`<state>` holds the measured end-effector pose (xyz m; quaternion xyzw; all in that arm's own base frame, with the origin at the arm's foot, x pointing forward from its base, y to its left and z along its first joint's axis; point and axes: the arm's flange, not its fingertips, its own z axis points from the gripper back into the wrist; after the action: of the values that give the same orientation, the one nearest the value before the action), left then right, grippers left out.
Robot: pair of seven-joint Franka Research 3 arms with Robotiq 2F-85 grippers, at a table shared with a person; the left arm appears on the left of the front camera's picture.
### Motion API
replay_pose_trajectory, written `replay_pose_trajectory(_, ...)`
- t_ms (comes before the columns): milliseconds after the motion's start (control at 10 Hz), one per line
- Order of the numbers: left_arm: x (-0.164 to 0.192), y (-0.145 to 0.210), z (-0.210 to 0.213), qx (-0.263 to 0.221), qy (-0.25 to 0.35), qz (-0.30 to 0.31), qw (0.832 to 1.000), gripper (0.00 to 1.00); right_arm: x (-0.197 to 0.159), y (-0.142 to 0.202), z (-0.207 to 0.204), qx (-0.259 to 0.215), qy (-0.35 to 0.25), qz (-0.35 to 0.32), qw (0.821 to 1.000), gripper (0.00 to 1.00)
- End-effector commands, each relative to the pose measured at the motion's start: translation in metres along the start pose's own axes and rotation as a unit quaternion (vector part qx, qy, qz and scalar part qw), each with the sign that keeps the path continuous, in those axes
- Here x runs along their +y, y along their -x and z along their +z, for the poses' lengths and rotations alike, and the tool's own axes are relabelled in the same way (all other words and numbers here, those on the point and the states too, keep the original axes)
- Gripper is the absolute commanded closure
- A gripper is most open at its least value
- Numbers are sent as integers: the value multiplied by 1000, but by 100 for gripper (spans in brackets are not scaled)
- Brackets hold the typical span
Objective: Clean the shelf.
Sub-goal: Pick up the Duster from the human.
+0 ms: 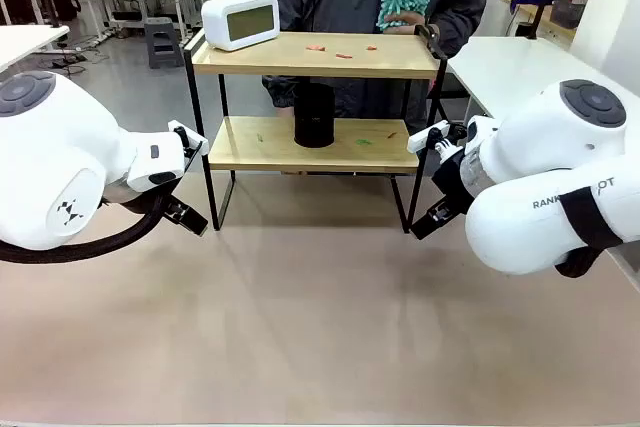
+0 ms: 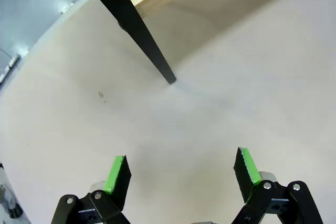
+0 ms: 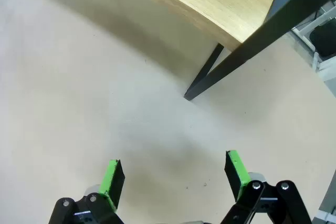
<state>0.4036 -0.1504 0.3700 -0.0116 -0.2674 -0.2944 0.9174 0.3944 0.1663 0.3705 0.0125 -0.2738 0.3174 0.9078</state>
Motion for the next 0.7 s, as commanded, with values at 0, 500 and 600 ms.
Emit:
replay_pose_trajectory(0,0,0,0,0,0,0,1000,0,0,0,0,0,0,0,1000,0)
replay_pose_trajectory(500,0,0,0,0,0,0,1000,0,0,0,0,0,0,0,1000,0)
replay_pose_trajectory(600,0,0,0,0,0,0,1000,0,0,0,0,0,0,0,1000,0)
